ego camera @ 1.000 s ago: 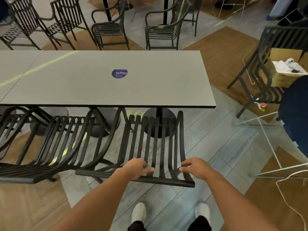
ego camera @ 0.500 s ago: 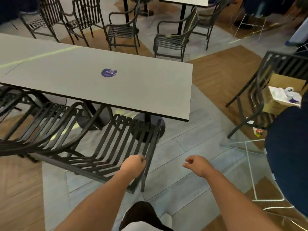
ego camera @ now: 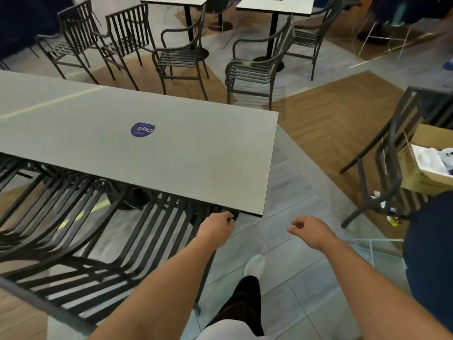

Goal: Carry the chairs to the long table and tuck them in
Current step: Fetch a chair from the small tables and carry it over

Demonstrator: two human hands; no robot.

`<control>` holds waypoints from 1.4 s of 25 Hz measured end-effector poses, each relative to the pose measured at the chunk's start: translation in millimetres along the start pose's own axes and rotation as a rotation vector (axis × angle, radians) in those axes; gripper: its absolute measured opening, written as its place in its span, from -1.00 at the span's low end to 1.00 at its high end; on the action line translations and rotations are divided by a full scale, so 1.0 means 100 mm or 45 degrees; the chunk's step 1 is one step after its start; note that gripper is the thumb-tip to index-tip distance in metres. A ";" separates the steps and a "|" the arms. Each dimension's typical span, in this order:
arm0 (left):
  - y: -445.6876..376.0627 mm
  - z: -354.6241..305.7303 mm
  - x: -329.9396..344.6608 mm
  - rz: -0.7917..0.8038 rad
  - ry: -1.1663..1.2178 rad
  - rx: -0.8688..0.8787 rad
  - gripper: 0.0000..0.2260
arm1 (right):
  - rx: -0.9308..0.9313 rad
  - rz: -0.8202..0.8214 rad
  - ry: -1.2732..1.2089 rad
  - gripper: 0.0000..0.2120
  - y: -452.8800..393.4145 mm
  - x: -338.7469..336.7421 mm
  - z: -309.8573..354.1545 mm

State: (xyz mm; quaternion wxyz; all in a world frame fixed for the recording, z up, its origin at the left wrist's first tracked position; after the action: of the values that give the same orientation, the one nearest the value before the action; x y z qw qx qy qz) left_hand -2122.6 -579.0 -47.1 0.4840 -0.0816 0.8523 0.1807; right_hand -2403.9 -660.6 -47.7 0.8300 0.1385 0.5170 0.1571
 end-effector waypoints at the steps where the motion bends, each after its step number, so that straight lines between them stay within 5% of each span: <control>1: -0.20 -0.11 0.01 -0.011 0.017 -0.006 -0.66 | -0.002 -0.005 0.006 -0.55 -0.24 -0.12 -0.02; 15: -3.14 -2.21 0.35 0.024 0.033 -0.023 -0.67 | 0.068 -0.096 -0.008 -0.63 -3.21 -1.95 -0.54; 23: -4.42 -3.22 0.49 -0.104 0.098 -0.169 -0.68 | -0.091 -0.009 0.163 -0.67 -4.93 -3.01 -0.91; 35: -6.59 -3.70 0.30 -0.149 0.100 -0.277 -0.69 | -0.257 -0.024 0.108 -0.70 -7.49 -3.82 -0.12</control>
State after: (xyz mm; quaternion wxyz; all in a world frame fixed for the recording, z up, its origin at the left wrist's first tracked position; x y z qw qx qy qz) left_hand -2225.2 -1328.1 -50.9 0.4481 -0.1902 0.8398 0.2403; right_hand -2485.5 -1498.0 -35.2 0.8186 0.0425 0.5344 0.2063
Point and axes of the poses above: each hand's wrist, its own y-axis away from the middle knuckle, its own x-axis out of the palm, z = x × y, the point moved 8 cm from there along -y, towards the middle knuckle, and after that the axes turned 14 degrees about -z, right-handed, at the moved point
